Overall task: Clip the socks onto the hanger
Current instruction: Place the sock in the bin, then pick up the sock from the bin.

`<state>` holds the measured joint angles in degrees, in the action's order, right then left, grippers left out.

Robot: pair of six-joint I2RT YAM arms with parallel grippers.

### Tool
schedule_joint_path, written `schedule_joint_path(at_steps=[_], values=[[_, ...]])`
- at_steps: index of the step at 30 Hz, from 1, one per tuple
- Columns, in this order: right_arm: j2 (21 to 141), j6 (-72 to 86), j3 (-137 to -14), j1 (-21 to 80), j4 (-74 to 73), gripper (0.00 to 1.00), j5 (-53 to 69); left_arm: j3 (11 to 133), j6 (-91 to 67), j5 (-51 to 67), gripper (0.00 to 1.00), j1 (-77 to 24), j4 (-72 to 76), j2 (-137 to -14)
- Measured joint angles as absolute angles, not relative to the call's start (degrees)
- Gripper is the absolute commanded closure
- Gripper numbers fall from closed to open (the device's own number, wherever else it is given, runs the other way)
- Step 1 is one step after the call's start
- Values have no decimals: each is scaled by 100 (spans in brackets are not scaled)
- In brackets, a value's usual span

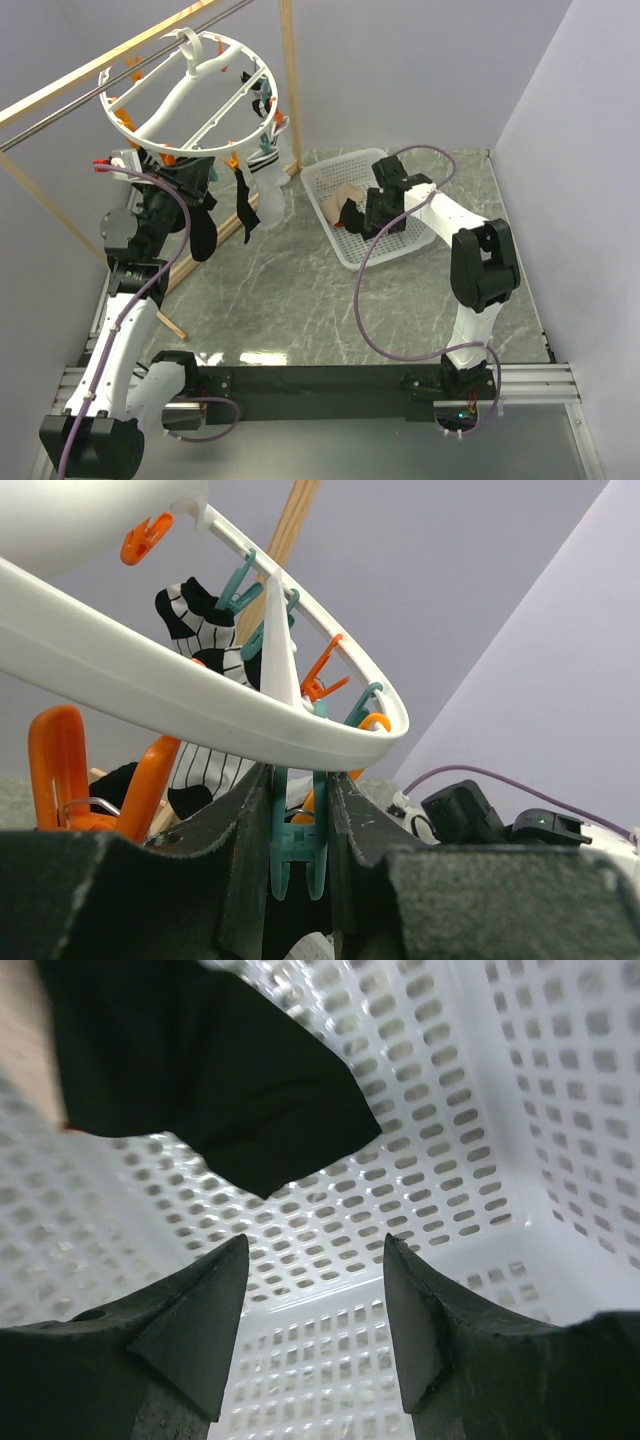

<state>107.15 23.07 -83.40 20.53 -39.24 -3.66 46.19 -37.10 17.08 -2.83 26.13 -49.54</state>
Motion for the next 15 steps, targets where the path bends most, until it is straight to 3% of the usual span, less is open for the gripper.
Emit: schedule_joint_path(at_steps=[15], values=[[10787, 1686, -7994, 2250, -3350, 39, -493, 4619, -3658, 1704, 94, -283, 2495, -4886]])
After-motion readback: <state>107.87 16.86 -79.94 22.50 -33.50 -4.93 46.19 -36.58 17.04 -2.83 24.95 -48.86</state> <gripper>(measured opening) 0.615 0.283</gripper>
